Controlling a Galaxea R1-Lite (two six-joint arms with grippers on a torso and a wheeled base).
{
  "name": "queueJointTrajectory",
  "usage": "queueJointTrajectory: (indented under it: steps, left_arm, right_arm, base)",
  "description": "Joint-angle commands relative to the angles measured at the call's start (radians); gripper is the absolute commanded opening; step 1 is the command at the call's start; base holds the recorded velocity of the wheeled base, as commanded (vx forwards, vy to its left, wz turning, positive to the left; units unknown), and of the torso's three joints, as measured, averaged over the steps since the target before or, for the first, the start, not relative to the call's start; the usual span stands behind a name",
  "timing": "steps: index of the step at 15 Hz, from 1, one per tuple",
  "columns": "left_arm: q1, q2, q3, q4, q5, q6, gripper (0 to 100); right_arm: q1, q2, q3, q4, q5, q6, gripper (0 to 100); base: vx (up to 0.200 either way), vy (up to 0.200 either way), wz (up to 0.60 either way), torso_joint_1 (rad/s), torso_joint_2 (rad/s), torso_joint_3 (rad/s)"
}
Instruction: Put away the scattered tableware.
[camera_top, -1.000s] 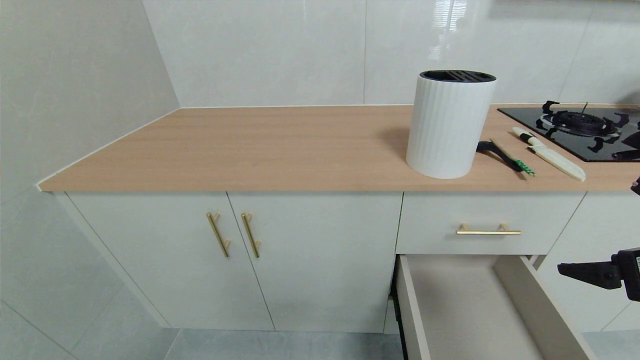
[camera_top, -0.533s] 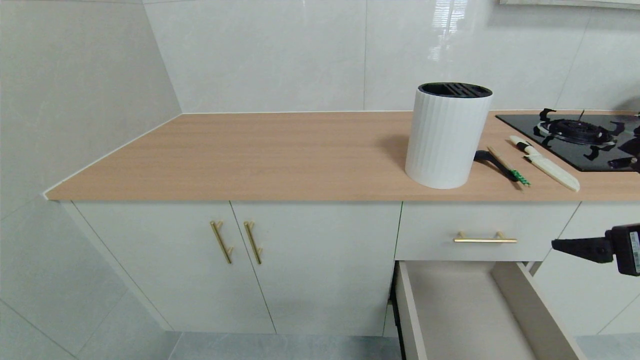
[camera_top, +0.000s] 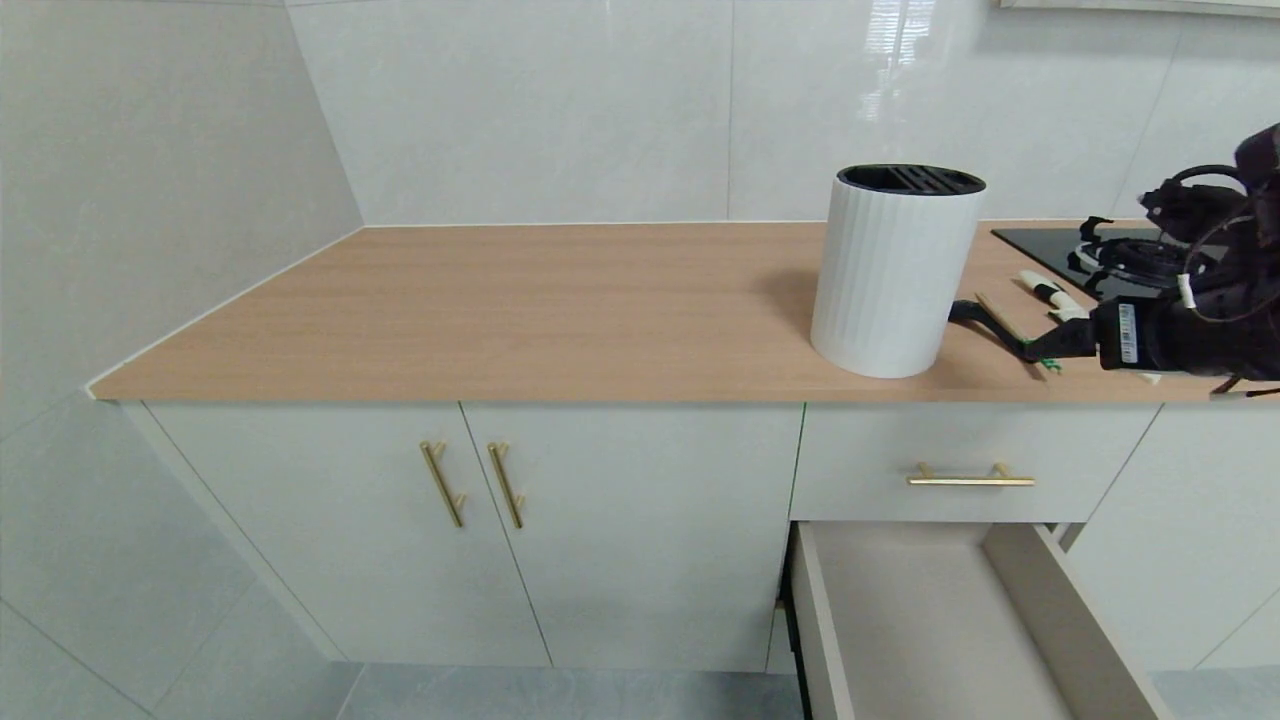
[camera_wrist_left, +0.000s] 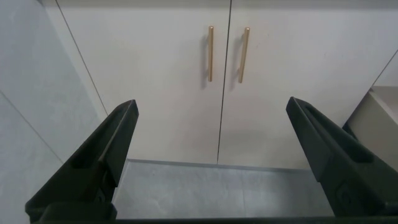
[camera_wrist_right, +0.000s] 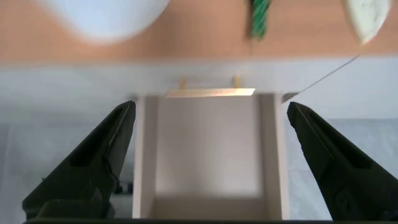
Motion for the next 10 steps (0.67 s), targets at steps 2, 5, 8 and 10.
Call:
queueJointTrajectory:
  steps: [2, 5, 8, 10]
  left_arm:
    - [0.0, 0.002, 0.0, 0.0, 0.0, 0.0, 100]
    - [0.0, 0.002, 0.0, 0.0, 0.0, 0.0, 100]
    - [0.0, 0.002, 0.0, -0.002, 0.0, 0.0, 100]
    - [0.0, 0.002, 0.0, 0.0, 0.0, 0.0, 100]
  right_arm:
    - [-0.037, 0.204, -0.102, 0.007, -0.028, 0.007, 100]
    - [-0.095, 0.239, -0.098, -0.066, -0.035, 0.001, 100]
    - [-0.103, 0.255, -0.1, -0.083, -0.034, 0.001, 100]
    - [-0.101, 0.27, -0.1, -0.111, -0.035, 0.001, 100]
  base:
    - [0.0, 0.0, 0.0, 0.0, 0.0, 0.0]
    - [0.0, 0.0, 0.0, 0.0, 0.0, 0.0]
    - [0.0, 0.0, 0.0, 0.0, 0.0, 0.0]
    - [0.0, 0.0, 0.0, 0.0, 0.0, 0.0]
